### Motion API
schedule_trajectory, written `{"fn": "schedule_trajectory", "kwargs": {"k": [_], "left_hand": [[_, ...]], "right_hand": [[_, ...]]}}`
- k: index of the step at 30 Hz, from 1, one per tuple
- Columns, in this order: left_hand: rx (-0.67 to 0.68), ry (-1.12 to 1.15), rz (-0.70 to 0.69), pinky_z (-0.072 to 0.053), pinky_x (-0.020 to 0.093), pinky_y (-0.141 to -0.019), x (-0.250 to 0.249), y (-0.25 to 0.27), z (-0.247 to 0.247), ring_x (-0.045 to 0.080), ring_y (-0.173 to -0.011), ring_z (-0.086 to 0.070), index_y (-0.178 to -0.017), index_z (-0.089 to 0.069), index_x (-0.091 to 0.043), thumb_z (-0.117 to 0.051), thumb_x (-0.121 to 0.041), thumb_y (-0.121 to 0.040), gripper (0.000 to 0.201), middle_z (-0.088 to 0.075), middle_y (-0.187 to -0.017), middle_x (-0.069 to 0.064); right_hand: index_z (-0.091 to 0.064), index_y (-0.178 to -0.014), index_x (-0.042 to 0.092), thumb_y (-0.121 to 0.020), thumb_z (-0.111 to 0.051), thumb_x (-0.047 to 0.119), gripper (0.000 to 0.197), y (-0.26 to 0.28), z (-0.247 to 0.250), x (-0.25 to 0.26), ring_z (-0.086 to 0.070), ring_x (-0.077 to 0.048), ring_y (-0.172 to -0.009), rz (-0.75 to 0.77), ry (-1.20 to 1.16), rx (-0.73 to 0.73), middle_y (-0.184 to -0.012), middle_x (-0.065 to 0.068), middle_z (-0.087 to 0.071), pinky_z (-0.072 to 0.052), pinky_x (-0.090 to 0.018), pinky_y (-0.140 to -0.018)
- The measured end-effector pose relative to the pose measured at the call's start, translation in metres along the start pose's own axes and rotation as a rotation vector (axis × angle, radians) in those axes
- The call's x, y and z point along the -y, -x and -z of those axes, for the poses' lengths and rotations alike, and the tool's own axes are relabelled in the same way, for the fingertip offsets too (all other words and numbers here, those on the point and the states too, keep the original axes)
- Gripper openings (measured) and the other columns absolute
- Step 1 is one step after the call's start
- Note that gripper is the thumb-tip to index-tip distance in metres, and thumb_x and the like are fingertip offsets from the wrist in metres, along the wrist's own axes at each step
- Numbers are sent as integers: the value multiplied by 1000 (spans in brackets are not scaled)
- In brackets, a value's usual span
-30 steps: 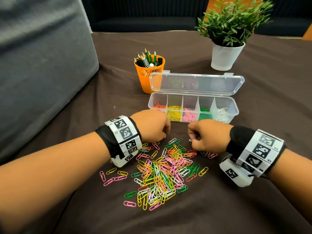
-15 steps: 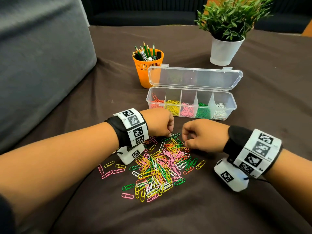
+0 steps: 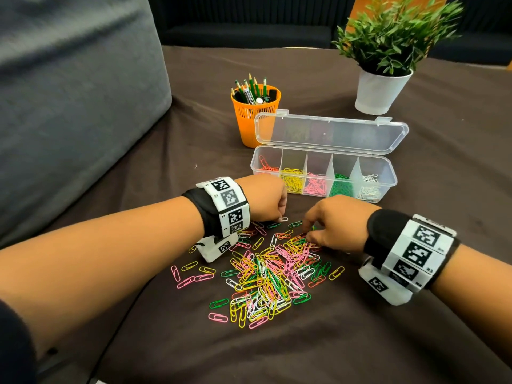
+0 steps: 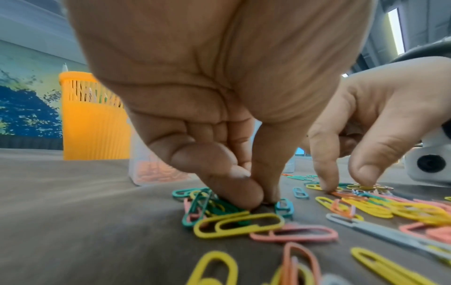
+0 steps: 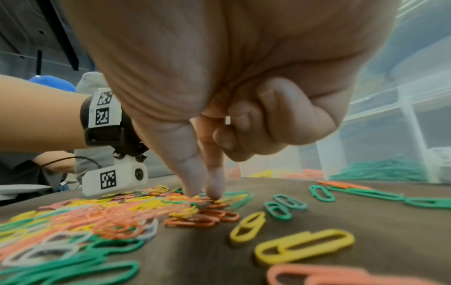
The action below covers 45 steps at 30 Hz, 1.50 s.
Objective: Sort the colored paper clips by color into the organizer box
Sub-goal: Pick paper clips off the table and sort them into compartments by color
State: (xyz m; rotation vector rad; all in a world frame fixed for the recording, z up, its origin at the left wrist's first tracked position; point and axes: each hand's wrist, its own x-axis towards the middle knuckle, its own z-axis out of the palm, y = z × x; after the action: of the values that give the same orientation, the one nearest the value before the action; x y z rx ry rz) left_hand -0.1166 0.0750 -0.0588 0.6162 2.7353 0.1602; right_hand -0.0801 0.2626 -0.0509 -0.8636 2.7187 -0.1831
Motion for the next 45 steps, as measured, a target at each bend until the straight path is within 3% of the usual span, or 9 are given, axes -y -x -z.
{"fn": "schedule_trajectory", "kwargs": {"k": [8,16,19,22,25,28,34,42,45], "left_hand": [[40,-42,-31,-34,18,-53,2,2,3,7,-64,-50,-97,-71,-15,-64,-11,-87,13,-59,-75,-10],[48,124,22,-46,19,-60,21,3,4,3,-60,-64,-92,-72,-17,-59,-16,-91,13,-74,-74,-2],[52,175,21,-50,20,-63,22,4,5,2,-56,-66,-87,-71,-18,-64,-22,-92,10,-73,-68,-2],[53,112,-13,-42,17,-56,16,5,8,-1,-53,-61,-89,-74,-20,-69,-27,-90,9,-72,-68,-5],[46,-45,-53,-33,15,-50,5,4,12,-1,-58,-55,-89,-75,-21,-70,-26,-89,7,-63,-66,-14],[70,-116,-69,-32,17,-51,-4,2,14,6,-67,-56,-92,-74,-19,-66,-24,-91,10,-59,-66,-15],[-102,166,-106,-48,26,-60,-6,28,26,19,-71,-64,-74,-64,-12,-70,-12,-80,8,-69,-72,-1],[-221,967,-75,-56,28,-58,-25,104,26,26,-68,-70,-89,-54,-7,-71,5,-85,21,-69,-69,14],[-271,905,-3,-53,21,-57,-15,127,27,14,-64,-66,-109,-64,-12,-63,3,-92,24,-62,-71,8]], "right_hand": [[-70,-110,37,-91,-58,40,22,-17,-6,43,-62,-17,-93,177,-3,60,-102,7,-69,-52,-32,-85],[-64,-79,20,-86,-69,31,14,-31,-4,47,-57,-15,-74,124,-19,116,-76,5,-62,-43,-27,-67],[-62,-80,17,-89,-68,24,12,-23,6,27,-46,-2,-54,49,-418,21,-62,10,-53,-38,-20,-55],[-52,-80,13,-95,-47,9,16,-6,15,1,-42,-9,-43,-133,-1360,-91,-63,-2,-55,-30,-18,-37],[-46,-79,17,-93,-36,9,18,6,17,-21,-40,-13,-43,-295,-1789,-370,-67,-9,-52,-28,-17,-38],[-48,-74,20,-87,-40,9,19,10,11,-32,-30,-10,-41,-379,-1592,-502,-60,-1,-40,-18,-16,-40],[-65,-76,25,-87,-66,24,11,29,-12,-9,-50,5,-52,-29,-328,73,-54,17,-56,-36,-10,-54],[-66,-85,21,-87,-56,29,13,27,-7,-10,-59,-19,-79,-52,58,34,-80,4,-64,-48,-29,-71],[-64,-80,19,-84,-59,27,10,24,-5,-9,-59,-20,-79,-68,57,37,-77,4,-64,-47,-29,-69]]}}
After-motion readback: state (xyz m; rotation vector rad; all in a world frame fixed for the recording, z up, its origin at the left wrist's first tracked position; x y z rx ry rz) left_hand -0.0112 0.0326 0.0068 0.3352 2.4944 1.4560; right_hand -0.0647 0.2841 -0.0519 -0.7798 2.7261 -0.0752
